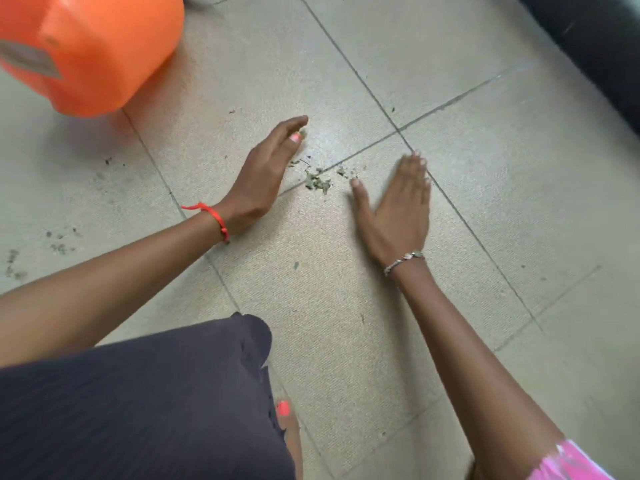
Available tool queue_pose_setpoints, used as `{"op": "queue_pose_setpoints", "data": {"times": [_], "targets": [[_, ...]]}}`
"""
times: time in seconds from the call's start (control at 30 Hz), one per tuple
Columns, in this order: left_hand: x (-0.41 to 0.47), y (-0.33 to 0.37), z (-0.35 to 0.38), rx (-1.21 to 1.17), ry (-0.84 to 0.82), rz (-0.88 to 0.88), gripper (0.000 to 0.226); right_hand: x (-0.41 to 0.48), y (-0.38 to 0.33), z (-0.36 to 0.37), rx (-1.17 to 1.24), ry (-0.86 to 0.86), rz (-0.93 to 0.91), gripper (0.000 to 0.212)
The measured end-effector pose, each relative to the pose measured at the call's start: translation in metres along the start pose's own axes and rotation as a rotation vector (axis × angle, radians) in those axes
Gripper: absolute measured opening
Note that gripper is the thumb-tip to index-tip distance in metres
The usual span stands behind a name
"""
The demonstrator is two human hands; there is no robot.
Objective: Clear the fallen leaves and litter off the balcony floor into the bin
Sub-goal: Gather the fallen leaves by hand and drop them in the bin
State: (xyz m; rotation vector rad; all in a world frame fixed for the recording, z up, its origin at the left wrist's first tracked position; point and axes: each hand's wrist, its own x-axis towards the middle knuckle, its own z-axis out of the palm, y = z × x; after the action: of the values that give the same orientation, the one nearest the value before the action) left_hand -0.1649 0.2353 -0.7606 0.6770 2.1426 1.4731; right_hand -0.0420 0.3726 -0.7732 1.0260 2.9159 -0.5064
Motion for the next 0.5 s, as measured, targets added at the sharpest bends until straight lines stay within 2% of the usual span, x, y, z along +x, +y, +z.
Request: {"op": "queue_pose_setpoints", "data": {"times": [0.13,0.23,0.37,0.5], "targets": [[0.001,0.000,-0.001,-0.038,0.011,0.001,0.038,0.007,-0.042,0.013,0.020,-0.043,-0.146,0.088],[0.001,-0.001,0.000,-0.064,0.049,-0.003,0.039,0.007,-0.058,0.019,0.015,-0.064,-0.292,0.074],[0.000,-0.003,0.002,-0.053,0.048,0.003,0.039,0.004,-0.053,0.015,0.084,-0.104,-0.530,0.051],[-0.001,-0.002,0.004,-0.016,0.064,0.017,0.038,-0.007,-0.033,0.007,0.165,-0.136,-0.633,0.045]]}}
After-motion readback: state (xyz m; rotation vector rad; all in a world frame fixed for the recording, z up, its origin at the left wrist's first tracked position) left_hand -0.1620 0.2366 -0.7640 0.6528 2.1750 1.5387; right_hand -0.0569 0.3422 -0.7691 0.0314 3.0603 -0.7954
